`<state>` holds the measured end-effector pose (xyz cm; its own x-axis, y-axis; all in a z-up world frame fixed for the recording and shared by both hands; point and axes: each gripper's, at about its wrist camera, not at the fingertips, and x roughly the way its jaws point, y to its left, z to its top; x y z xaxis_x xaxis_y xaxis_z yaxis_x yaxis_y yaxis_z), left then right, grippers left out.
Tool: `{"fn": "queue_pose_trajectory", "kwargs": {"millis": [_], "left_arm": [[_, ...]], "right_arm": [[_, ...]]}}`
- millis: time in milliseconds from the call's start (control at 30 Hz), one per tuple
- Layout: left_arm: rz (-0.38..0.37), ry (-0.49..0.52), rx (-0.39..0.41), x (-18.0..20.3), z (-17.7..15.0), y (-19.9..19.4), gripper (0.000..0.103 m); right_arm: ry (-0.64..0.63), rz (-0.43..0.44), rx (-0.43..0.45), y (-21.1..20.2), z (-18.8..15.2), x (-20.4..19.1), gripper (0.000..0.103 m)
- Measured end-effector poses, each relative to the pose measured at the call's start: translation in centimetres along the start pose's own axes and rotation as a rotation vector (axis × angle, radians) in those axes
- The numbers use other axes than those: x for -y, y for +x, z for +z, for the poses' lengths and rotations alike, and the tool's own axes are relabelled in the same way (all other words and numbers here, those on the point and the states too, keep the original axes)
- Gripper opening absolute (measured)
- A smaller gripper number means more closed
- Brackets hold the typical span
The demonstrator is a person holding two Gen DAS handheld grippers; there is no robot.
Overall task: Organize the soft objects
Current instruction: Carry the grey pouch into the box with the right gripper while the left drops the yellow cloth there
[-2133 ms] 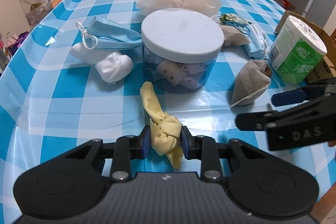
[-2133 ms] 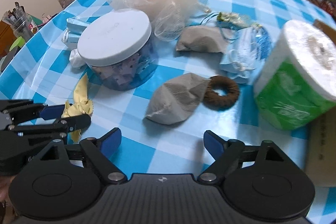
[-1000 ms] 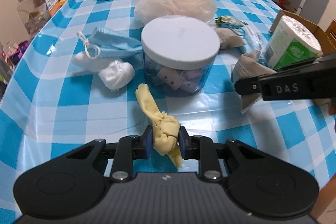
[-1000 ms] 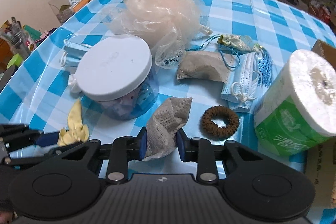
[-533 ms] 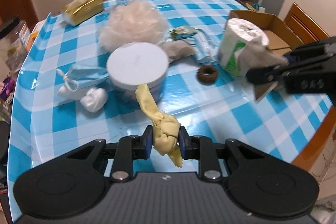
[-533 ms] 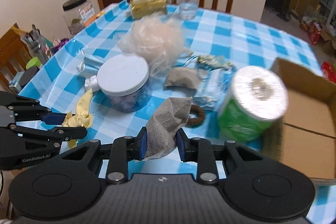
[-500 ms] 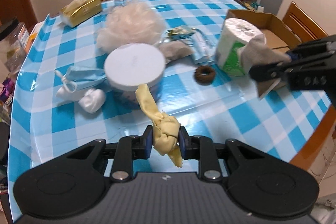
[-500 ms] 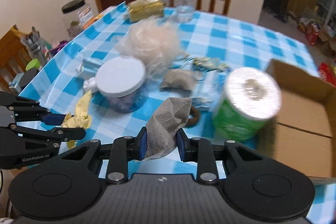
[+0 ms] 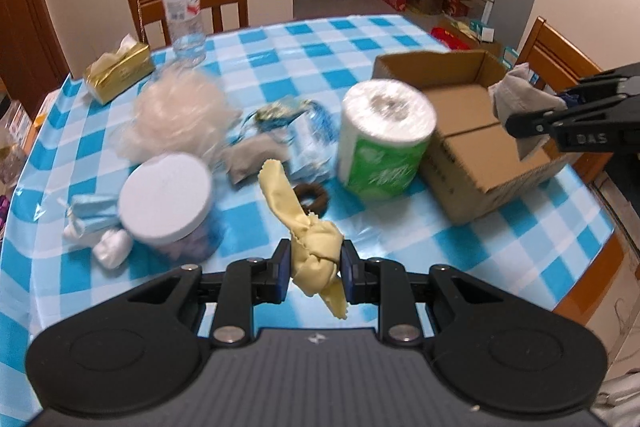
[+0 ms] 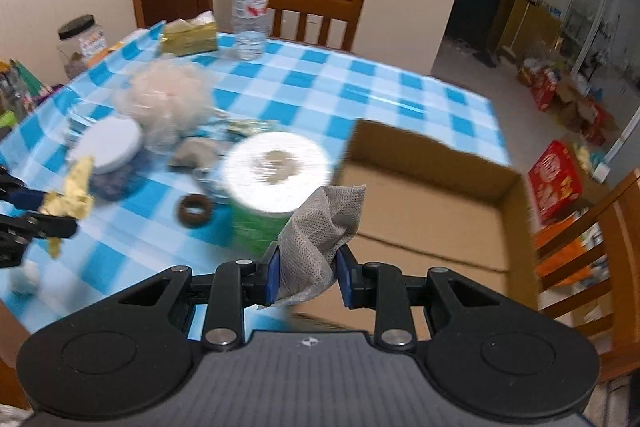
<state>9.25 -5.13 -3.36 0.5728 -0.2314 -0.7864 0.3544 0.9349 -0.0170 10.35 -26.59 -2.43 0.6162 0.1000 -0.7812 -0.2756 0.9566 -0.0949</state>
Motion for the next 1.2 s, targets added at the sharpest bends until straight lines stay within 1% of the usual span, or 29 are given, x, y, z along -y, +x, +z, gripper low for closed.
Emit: {"fn": "queue_pose_trajectory", "kwargs": {"millis": [133, 167, 200, 267, 300, 367, 433, 500, 633, 700, 833, 967, 1067, 1200], "left_arm": [[0.011, -0.011, 0.010, 2.2, 0.7, 0.3, 0.024], [0.016, -0.015, 0.010, 2.7, 0.8, 0.5, 0.024], [0.020, -0.018, 0.009, 3.0, 1.0, 0.7, 0.024], [0.028, -0.026, 0.005, 3.8, 1.2, 1.1, 0.024], [0.031, -0.027, 0.002, 4.0, 1.3, 1.3, 0.024], [0.034, -0.026, 0.001, 4.6, 1.7, 1.7, 0.024], [0.034, -0.020, -0.001, 5.2, 2.1, 1.9, 0.024], [0.030, -0.007, 0.002, 5.9, 2.6, 2.1, 0.024], [0.010, 0.033, 0.012, 7.5, 4.3, 2.9, 0.024], [-0.012, 0.059, 0.024, 8.4, 5.5, 3.4, 0.024], [-0.051, 0.109, 0.042, 10.4, 7.7, 4.7, 0.024], [-0.095, 0.146, 0.057, 12.5, 9.9, 6.5, 0.024], [-0.100, 0.165, 0.058, 13.7, 11.2, 8.2, 0.024], [-0.092, 0.155, 0.052, 14.5, 12.8, 10.4, 0.024]], "right_arm": [[-0.049, -0.031, 0.001, 0.8, 0.1, 2.7, 0.034], [-0.068, -0.040, -0.003, 1.2, 0.2, 3.0, 0.042], [-0.098, -0.051, -0.013, 1.7, 0.1, 3.2, 0.060], [-0.128, -0.038, -0.006, 2.2, -0.1, 3.3, 0.078], [-0.134, -0.011, 0.004, 2.3, -0.3, 3.3, 0.080], [-0.139, 0.046, 0.010, 2.4, -0.8, 3.3, 0.081], [-0.136, 0.073, -0.003, 2.9, -1.2, 3.3, 0.083], [-0.128, 0.084, -0.013, 3.1, -1.7, 3.5, 0.089], [-0.106, 0.102, -0.012, 2.9, -2.8, 4.4, 0.094], [-0.091, 0.098, -0.001, 2.7, -3.1, 4.9, 0.099], [-0.036, 0.115, 0.011, 2.6, -3.7, 6.2, 0.101], [-0.004, 0.108, 0.019, 2.6, -4.2, 7.2, 0.101], [0.023, 0.109, 0.024, 2.6, -4.6, 7.9, 0.102], [0.055, 0.105, 0.033, 2.6, -4.9, 9.0, 0.102]]}}
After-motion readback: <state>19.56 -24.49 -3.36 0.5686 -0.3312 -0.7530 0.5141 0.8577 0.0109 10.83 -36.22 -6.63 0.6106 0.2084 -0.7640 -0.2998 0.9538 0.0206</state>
